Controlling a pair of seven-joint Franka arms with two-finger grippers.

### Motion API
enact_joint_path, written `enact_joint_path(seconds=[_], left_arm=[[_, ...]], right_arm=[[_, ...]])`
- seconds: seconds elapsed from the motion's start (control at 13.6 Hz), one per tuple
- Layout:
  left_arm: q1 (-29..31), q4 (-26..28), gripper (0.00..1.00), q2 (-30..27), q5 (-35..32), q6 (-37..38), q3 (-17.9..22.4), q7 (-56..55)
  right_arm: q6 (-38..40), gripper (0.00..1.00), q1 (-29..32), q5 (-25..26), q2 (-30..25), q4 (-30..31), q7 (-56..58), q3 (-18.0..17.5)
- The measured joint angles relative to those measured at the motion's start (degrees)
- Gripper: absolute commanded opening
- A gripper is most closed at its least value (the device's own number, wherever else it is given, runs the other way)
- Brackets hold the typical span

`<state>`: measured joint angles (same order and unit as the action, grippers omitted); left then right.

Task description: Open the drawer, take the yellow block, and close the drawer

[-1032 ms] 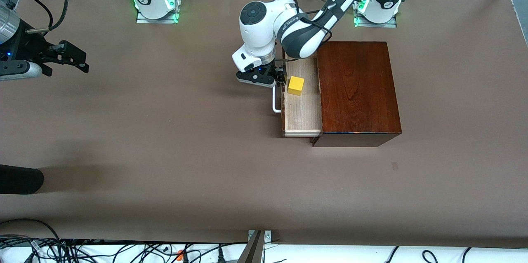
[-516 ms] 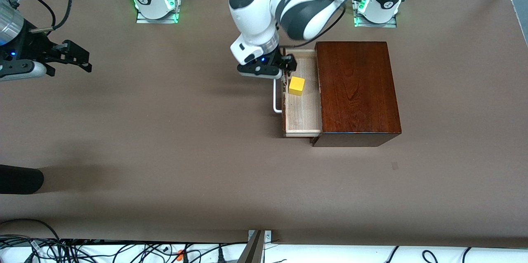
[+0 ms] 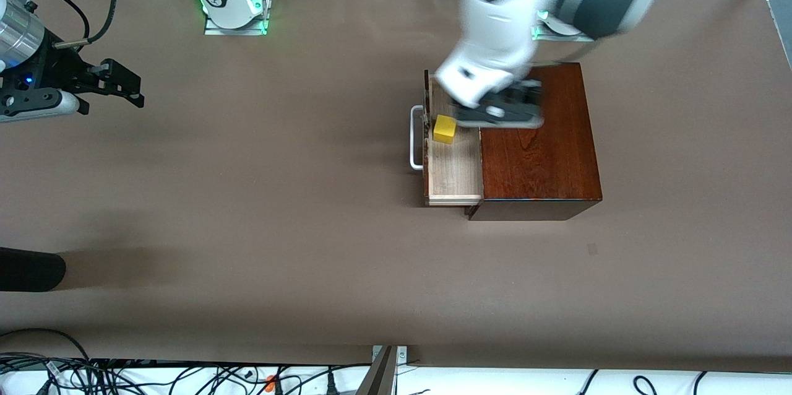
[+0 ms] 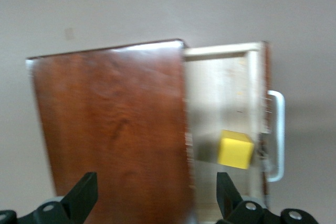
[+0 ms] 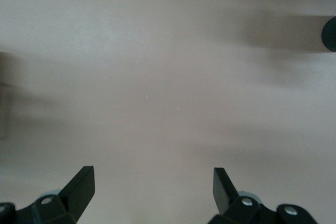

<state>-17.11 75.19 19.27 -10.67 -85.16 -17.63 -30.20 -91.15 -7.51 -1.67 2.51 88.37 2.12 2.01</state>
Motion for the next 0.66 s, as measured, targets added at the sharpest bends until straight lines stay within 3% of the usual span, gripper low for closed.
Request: enact_joint_path(seconds=[0.37,0.66], left_arm=[[13.67,0.06,1.0,-3.15,6.48,1.97,1.77,17.89],[12.92,4.76,1.0,-8.68,8.64,1.87,12.98,30.48]], right_arm=[[0.0,1.0,0.04,0.0,0.0,0.0,0.0,0.19],[0.0,1.0,0.04,0.0,0.0,0.0,-0.01,0.23]])
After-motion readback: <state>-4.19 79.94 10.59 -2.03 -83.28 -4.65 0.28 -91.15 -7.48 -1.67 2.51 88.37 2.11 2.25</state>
